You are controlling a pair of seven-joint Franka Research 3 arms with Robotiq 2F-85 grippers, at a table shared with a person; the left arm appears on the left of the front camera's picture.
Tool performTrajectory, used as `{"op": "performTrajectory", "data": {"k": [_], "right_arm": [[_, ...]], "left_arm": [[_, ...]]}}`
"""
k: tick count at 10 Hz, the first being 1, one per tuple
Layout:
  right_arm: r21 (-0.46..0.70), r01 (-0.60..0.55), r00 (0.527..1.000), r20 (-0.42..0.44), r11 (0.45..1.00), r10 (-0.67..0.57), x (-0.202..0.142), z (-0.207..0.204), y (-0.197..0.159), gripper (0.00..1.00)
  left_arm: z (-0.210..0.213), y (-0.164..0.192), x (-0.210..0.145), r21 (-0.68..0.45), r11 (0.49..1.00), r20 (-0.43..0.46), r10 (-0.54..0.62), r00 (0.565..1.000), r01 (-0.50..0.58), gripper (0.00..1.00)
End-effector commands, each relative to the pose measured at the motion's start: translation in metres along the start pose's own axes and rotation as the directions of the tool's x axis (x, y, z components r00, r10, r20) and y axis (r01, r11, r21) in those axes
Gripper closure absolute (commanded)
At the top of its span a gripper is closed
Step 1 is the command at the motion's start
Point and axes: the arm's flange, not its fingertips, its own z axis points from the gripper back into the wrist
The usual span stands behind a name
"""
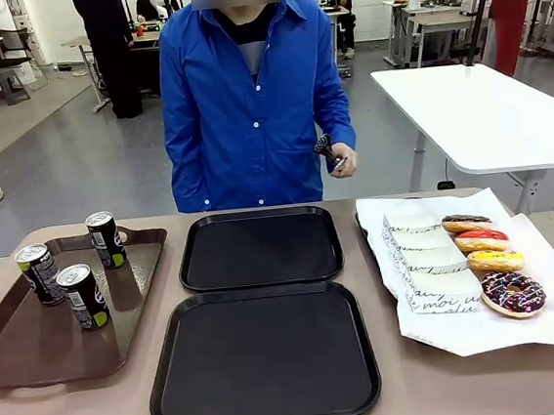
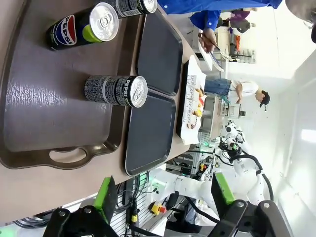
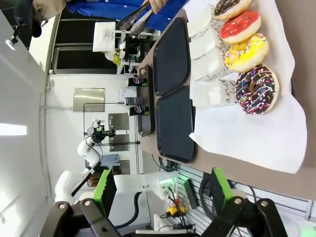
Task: Set up donuts and drinks on trays.
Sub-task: Pick up one Pepsi coke and place it on the Flat Tray.
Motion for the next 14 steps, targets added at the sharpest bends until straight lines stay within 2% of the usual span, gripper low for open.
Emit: {"op": "performTrajectory", "data": {"k": [1,14], "right_arm": [[0.023,0.0,1.0,0.006,1.0,-0.001,-0.0039,0.0044,-0.0018,0.0],[0.023,0.0,1.0,0.006,1.0,-0.001,-0.0039,0.0044,-0.0018,0.0]], "left_arm": [[0.0013,0.0018,0.0002,-0.002,1.0,0.003,0.008,1.0,-0.008,0.0],[-0.0002,0.0005,0.0002,0.0,1.0,-0.001,0.002,1.0,-0.002,0.0]]}}
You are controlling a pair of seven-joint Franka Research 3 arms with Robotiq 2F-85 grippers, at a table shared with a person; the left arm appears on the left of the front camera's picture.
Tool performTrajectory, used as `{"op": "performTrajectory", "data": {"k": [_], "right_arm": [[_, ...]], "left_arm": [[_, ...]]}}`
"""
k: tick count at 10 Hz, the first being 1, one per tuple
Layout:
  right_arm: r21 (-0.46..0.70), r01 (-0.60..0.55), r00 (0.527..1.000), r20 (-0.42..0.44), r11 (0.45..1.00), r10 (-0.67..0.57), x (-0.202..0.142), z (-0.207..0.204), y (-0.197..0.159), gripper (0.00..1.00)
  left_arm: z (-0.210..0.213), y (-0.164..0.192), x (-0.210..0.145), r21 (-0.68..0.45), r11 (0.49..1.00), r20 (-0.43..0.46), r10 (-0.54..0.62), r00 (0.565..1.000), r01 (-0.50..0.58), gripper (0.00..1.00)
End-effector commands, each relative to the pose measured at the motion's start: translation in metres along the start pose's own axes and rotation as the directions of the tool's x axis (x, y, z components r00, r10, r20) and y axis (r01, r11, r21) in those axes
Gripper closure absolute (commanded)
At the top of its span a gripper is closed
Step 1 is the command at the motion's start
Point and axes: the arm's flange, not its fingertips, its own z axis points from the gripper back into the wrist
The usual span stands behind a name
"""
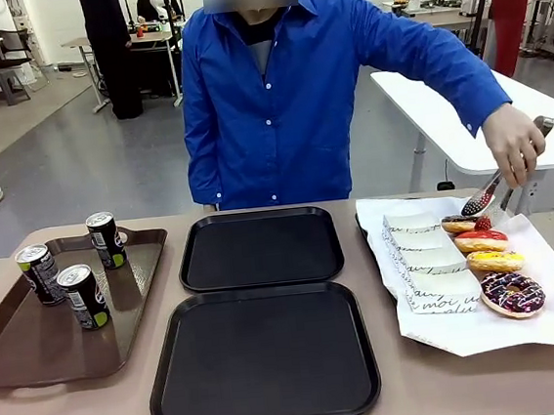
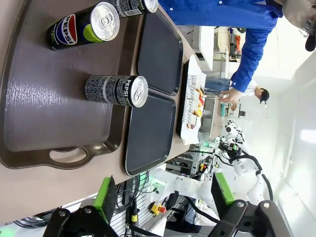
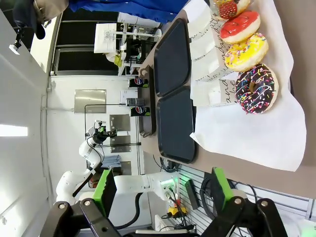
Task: Set up donuts and drinks on trays.
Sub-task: Pick up one Pepsi coke and place it on the Flat Tray.
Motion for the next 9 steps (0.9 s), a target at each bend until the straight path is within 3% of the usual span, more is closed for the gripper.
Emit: {"op": "performTrajectory", "data": {"k": [1,3,5,6,9], "right_arm": [[0.019,-0.004,1.0,-0.001,1.0,0.004,-0.002,0.002,-0.001,0.0],[0.019,-0.004,1.0,-0.001,1.0,0.004,-0.002,0.002,-0.001,0.0],[0.019,-0.004,1.0,-0.001,1.0,0.004,-0.002,0.002,-0.001,0.0],[0.019,-0.004,1.0,-0.001,1.0,0.004,-0.002,0.002,-0.001,0.0],[0.019,-0.004,1.0,-0.001,1.0,0.004,-0.002,0.002,-0.001,0.0]], "left_arm": [[-0.004,-0.008,-0.008,0.079,0.997,0.002,0.024,1.0,-0.024,0.0],[-0.01,-0.066,0.001,0.316,0.947,0.074,-0.088,0.993,0.061,0.0],[-0.015,-0.12,0.006,0.466,0.88,0.031,-0.125,0.992,0.097,0.0],[-0.026,-0.143,-0.001,0.569,0.809,-0.026,-0.157,0.987,0.144,0.0],[-0.072,-0.195,-0.001,0.726,0.654,-0.116,-0.187,0.976,0.212,0.0]]}}
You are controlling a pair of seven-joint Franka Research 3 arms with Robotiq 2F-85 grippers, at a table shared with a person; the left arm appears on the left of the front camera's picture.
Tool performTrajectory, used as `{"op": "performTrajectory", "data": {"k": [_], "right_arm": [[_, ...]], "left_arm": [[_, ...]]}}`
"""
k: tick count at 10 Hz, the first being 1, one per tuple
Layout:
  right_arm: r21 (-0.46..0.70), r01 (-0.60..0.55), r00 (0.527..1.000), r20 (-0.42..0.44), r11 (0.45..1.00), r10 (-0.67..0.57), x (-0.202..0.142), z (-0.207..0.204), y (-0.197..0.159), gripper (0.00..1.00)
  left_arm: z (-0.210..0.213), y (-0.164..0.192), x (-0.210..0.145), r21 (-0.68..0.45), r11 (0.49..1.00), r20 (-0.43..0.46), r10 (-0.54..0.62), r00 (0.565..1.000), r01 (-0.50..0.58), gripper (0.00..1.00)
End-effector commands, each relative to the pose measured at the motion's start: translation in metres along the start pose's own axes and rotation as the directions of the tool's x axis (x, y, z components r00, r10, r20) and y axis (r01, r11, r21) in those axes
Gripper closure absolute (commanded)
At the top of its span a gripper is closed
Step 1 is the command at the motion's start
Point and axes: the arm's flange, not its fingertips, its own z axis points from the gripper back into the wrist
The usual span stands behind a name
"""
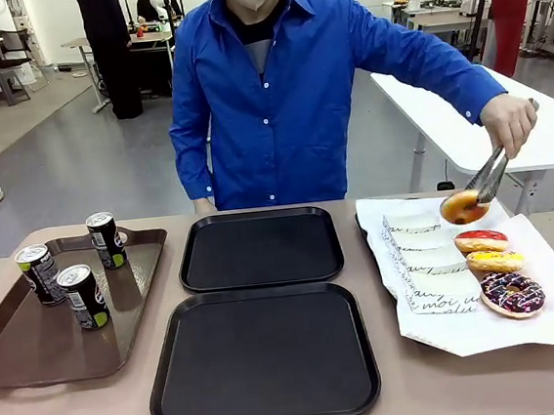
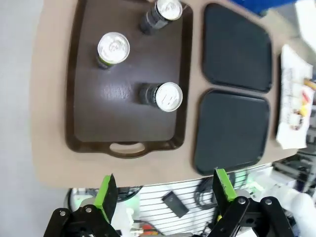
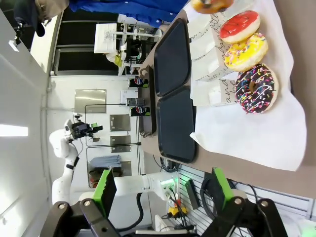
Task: Set up donuts and drinks on trays.
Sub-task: Pick up one Pepsi coke and place it on the Flat Tray.
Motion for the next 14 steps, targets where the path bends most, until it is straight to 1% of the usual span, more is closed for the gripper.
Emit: {"op": "performTrajectory", "data": {"k": [1,3,4,5,6,7,8,9,12,13,14], "right_arm": [[0.018,-0.005,1.0,-0.001,1.0,0.005,-0.002,0.001,-0.001,0.0],[0.018,-0.005,1.0,-0.001,1.0,0.005,-0.002,0.001,-0.001,0.0],[0.018,-0.005,1.0,-0.001,1.0,0.005,-0.002,0.001,-0.001,0.0],[0.018,-0.005,1.0,-0.001,1.0,0.005,-0.002,0.001,-0.001,0.0],[0.018,-0.005,1.0,-0.001,1.0,0.005,-0.002,0.001,-0.001,0.0],[0.018,-0.005,1.0,-0.001,1.0,0.005,-0.002,0.001,-0.001,0.0],[0.018,-0.005,1.0,-0.001,1.0,0.005,-0.002,0.001,-0.001,0.0],[0.018,-0.005,1.0,-0.001,1.0,0.005,-0.002,0.001,-0.001,0.0],[0.018,-0.005,1.0,-0.001,1.0,0.005,-0.002,0.001,-0.001,0.0],[0.018,-0.005,1.0,-0.001,1.0,0.005,-0.002,0.001,-0.001,0.0],[0.018,-0.005,1.0,-0.001,1.0,0.005,-0.002,0.001,-0.001,0.0]], "left_arm": [[-0.011,-0.039,0.017,0.118,0.992,-0.055,-0.039,0.998,0.045,0.0],[-0.038,-0.072,0.023,0.178,0.981,-0.058,-0.066,0.996,0.075,0.0],[-0.052,-0.083,0.029,0.203,0.973,-0.074,-0.099,0.992,0.112,0.0],[-0.071,-0.089,0.035,0.228,0.965,-0.069,-0.121,0.99,0.133,0.0],[-0.097,-0.092,0.042,0.27,0.949,-0.03,-0.158,0.987,0.16,0.0],[-0.121,-0.09,0.044,0.319,0.93,-0.016,-0.187,0.982,0.182,0.0],[-0.143,-0.085,0.043,0.34,0.92,-0.026,-0.198,0.98,0.195,0.0],[-0.163,-0.082,0.042,0.285,0.93,-0.073,-0.219,0.973,0.231,0.0],[-0.196,-0.074,0.045,0.238,0.94,-0.143,-0.214,0.966,0.244,0.0],[-0.197,-0.075,0.044,0.238,0.939,-0.156,-0.214,0.964,0.247,0.0],[-0.187,-0.077,0.036,0.272,0.927,-0.191,-0.213,0.958,0.26,0.0]]}}
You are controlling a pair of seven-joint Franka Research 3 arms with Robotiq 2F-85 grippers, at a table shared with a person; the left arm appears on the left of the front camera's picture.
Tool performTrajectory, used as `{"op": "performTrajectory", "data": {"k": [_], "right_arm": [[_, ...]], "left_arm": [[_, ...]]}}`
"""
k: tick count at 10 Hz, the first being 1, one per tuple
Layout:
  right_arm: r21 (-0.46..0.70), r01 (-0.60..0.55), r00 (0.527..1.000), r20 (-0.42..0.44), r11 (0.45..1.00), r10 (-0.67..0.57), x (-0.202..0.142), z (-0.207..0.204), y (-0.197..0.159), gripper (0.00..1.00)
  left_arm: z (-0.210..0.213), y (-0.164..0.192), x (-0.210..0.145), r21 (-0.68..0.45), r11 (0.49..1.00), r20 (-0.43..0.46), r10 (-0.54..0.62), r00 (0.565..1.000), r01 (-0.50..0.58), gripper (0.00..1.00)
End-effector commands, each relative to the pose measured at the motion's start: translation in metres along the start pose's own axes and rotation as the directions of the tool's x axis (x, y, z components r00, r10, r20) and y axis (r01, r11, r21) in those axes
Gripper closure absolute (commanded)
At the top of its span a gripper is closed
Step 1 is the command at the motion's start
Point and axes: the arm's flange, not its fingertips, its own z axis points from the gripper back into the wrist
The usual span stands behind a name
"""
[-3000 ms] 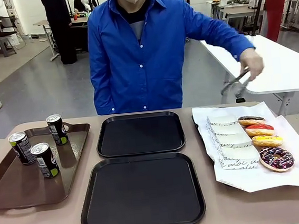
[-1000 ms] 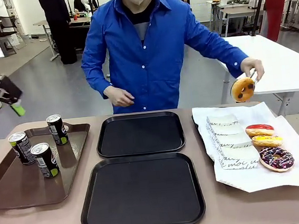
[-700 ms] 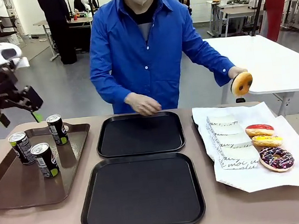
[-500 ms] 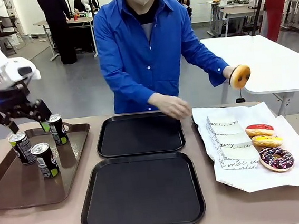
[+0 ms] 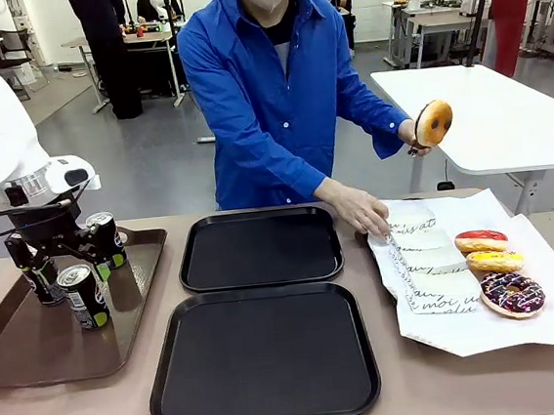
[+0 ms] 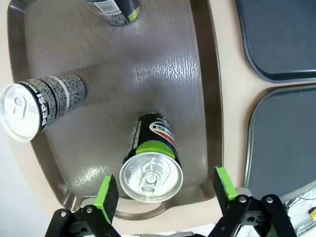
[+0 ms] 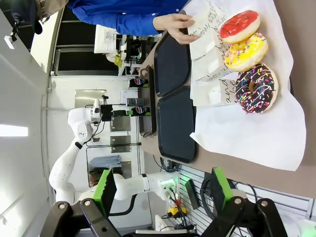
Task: Set up donuts and drinks on trays.
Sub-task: Pick up one Pepsi coke and place it on the Flat Tray.
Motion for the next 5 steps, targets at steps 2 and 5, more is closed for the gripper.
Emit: {"op": "performTrajectory", "data": {"k": [2,5], "right_arm": [[0.018,-0.005,1.0,-0.001,1.0,0.005,-0.0015,0.0013,-0.0007,0.0],[0.018,-0.005,1.0,-0.001,1.0,0.005,-0.0015,0.0013,-0.0007,0.0]], "left_arm": [[-0.0008,0.0006,0.0012,0.0,1.0,0.015,0.003,1.0,-0.003,0.0],[-0.0008,0.0006,0.0012,0.0,1.0,0.015,0.003,1.0,-0.003,0.0]]}}
